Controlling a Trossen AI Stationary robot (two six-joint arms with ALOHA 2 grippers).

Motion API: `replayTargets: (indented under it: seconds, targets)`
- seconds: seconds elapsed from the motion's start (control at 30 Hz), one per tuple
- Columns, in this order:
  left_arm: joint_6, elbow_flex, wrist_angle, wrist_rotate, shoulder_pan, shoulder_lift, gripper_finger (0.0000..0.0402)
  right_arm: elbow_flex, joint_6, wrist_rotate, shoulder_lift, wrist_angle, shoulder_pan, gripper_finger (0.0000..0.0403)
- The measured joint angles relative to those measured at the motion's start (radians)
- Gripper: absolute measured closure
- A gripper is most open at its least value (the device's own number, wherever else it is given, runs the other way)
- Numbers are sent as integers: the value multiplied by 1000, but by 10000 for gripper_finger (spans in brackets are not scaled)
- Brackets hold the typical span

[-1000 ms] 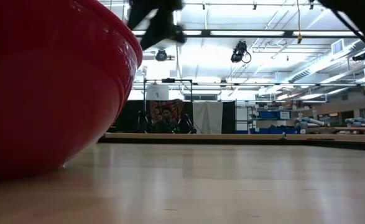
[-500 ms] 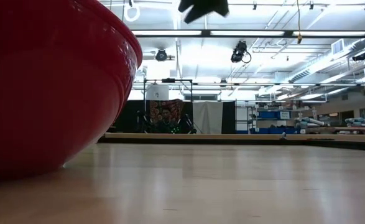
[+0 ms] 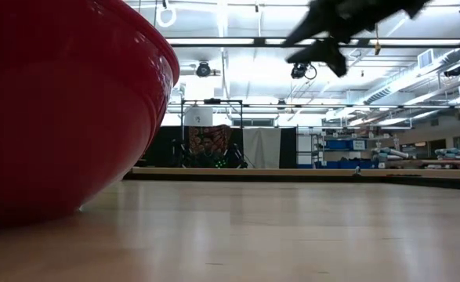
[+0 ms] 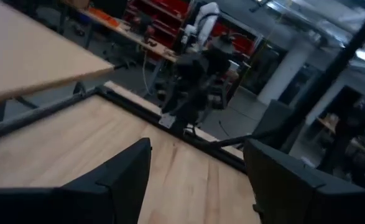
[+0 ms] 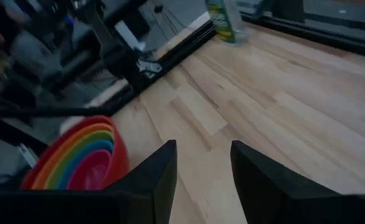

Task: Nest bowls inside each other
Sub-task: Return to Home Position

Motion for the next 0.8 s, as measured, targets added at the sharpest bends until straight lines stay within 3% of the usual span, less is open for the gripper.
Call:
replayTargets:
  seconds: [0.3,0.8]
  targets:
    - [-119,-254,242,-134,0,-178,141,-287,100,7,-350,27,-78,245]
    - [-237,-485,294,-252,0,-396,207,-579,228,-22,-712,42,-146,246]
